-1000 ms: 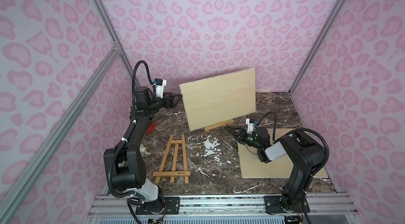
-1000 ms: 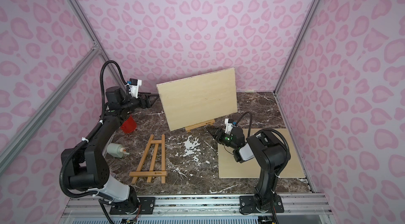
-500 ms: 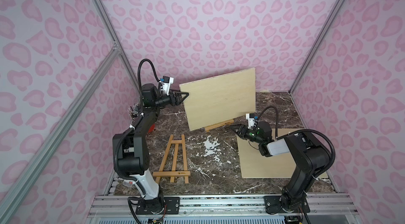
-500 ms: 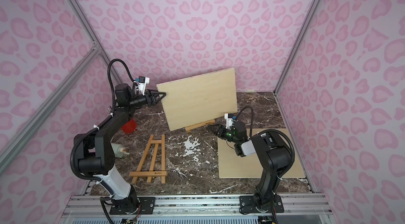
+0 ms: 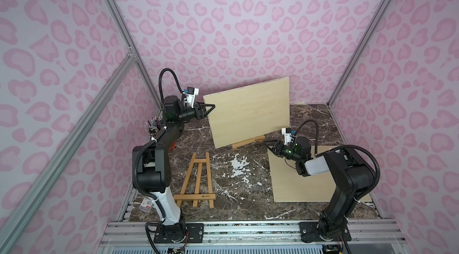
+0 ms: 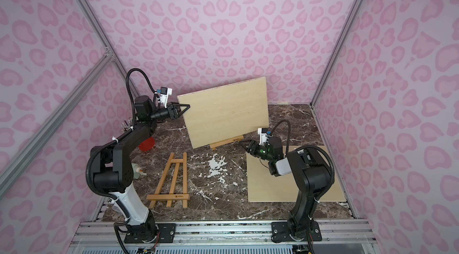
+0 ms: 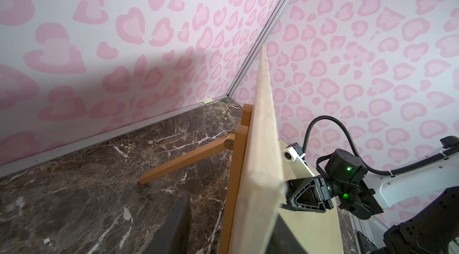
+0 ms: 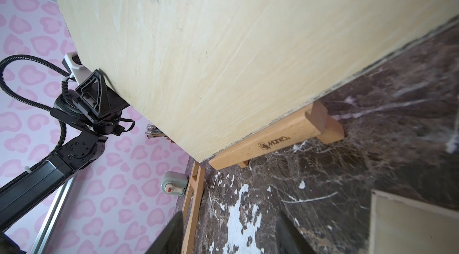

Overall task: Disassemble the easel
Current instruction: Pick up the drawing board from the easel.

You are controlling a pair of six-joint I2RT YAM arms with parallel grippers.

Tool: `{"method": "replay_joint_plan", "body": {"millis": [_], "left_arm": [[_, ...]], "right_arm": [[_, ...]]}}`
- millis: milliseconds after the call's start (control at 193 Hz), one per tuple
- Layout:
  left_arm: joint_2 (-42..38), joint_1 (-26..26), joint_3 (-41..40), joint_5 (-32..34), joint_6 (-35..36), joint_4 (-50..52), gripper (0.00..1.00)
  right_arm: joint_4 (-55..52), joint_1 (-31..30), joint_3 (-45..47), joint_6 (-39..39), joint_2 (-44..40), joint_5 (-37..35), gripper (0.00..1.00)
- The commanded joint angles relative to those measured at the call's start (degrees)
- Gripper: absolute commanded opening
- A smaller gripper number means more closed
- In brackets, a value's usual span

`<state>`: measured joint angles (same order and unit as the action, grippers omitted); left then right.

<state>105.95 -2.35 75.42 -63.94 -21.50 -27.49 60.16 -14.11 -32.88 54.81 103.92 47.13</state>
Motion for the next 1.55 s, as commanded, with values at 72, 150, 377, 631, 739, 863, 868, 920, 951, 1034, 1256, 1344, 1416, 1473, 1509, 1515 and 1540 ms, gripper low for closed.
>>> {"method": "replay_joint_plan", "body": {"millis": [72,150,377,631,739,863,868,920,951,1034,1256,1344,1416,1473,1509,1515,1540], "left_arm": [[0.58,-0.03,0.47,-1.84,-2.67,-5.9,0.37],[0.57,-0.07,0.4,-2.1,-2.76,-5.94,0.32],[0.32,-0.01,0.08,-3.15,-2.85,-5.69,0.09],[-0.57,0.1,-0.22,-4.31,-2.81,-5.09,0.02],[-0.74,0.41,-0.29,-4.71,-2.81,-4.77,0.02],[-0.83,0.76,-0.31,-4.83,-2.76,-4.77,0.02],[-0.83,0.72,-0.33,-4.85,-2.76,-4.77,0.02],[-0.83,0.9,-0.44,-4.86,-2.74,-4.77,0.02],[-0.83,1.0,-0.48,-4.76,-2.76,-4.7,0.02],[-1.07,1.25,-0.75,-4.18,-2.76,-4.51,0.02],[-1.53,1.62,-1.15,-3.84,-2.59,-3.89,0.02],[-1.79,1.65,-1.32,-4.01,-2.84,-3.89,0.02],[-1.89,1.64,-1.39,-4.16,-3.06,-3.94,0.02],[-1.89,1.65,-1.17,-4.36,-3.37,-3.98,0.02],[-1.88,1.67,-0.98,-4.64,-3.58,-4.0,0.02],[-1.89,1.66,-0.98,-4.67,-3.61,-3.99,0.02],[-1.89,1.62,-0.91,-4.7,-3.76,-4.07,0.02]], "right_arm": [[1.71,0.75,0.57,-1.1,0.46,1.45,0.6],[1.67,0.89,0.51,-1.28,0.51,1.46,0.6],[2.24,1.61,-0.17,-0.93,1.49,1.35,0.6],[1.49,4.65,-3.84,-1.65,3.57,-2.04,0.67],[0.76,5.9,-7.59,-2.27,6.43,-4.33,0.78],[4.04,7.02,-11.11,-0.34,11.12,-6.78,0.8],[4.2,7.09,-11.13,-0.24,11.39,-6.83,0.81],[6.38,7.56,-12.11,1.08,13.23,-7.93,0.81],[7.81,7.75,-12.58,1.82,14.27,-8.53,0.81],[11.05,8.13,-14.09,3.2,16.87,-9.62,0.81],[17.01,8.31,-18.63,7.11,22.78,-12.44,0.81],[17.05,7.98,-21.17,8.57,24.85,-13.32,0.81],[16.85,7.79,-23.0,9.21,26.4,-13.98,0.81],[16.32,7.52,-24.32,9.62,27.09,-14.48,0.81],[16.31,7.38,-24.95,9.85,27.71,-14.8,0.81],[16.26,7.36,-25.08,9.91,28.16,-14.84,0.81],[16.21,7.26,-25.56,10.12,28.87,-14.95,0.81]]}}
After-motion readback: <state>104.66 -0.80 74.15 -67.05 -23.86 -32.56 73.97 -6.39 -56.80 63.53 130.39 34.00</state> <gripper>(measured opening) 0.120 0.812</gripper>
